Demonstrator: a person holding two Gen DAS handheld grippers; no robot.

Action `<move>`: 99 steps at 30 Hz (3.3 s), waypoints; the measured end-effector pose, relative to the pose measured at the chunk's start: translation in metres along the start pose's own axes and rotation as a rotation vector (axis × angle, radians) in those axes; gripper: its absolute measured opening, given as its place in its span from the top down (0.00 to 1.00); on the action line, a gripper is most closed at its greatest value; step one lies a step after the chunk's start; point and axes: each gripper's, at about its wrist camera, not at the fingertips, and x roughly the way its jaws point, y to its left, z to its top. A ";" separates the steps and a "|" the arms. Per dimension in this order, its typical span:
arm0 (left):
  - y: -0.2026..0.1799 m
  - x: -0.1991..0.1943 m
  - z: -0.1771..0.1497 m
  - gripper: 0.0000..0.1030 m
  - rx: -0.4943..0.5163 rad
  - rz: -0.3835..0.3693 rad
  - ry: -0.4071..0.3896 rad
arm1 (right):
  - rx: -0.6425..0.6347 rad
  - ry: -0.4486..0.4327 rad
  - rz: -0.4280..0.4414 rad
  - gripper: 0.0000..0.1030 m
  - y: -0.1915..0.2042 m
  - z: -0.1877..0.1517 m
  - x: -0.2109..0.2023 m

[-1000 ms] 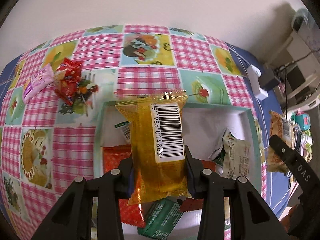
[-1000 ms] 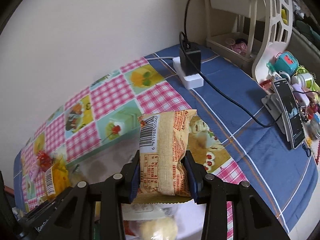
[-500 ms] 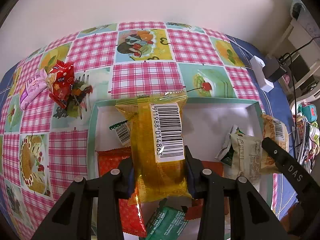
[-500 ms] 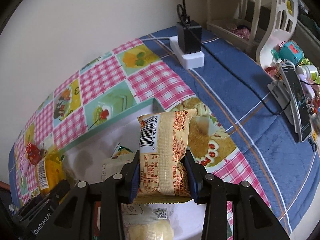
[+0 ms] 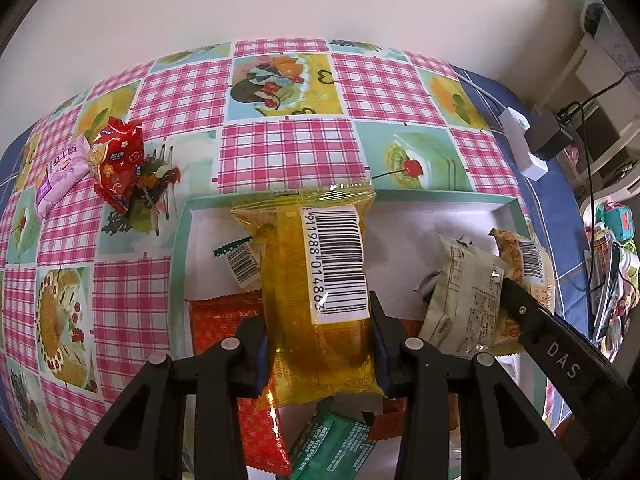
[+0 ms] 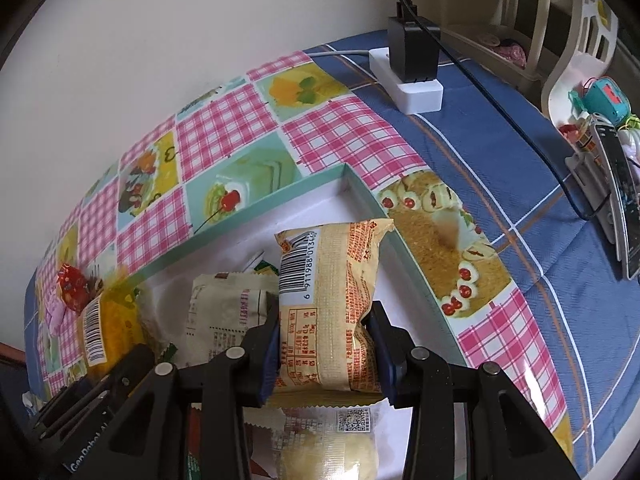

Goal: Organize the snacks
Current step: 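Carry the jelly pouch and bread packet over the white tray with both tools, then open both tools to drop the pouch and bread packet into the tray, then withdraw both open tools from the tray toward the purple and red packets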

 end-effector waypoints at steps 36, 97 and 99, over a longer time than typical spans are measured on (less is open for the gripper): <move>-0.005 -0.023 -0.005 0.47 -0.001 0.012 0.055 | -0.049 0.068 -0.112 0.47 0.005 0.006 -0.016; 0.153 -0.075 -0.023 0.03 -0.349 0.275 -0.084 | -0.286 -0.028 0.076 0.00 0.109 -0.044 -0.063; 0.165 -0.078 -0.024 0.03 -0.346 0.301 -0.084 | -0.309 -0.030 0.093 0.00 0.121 -0.050 -0.066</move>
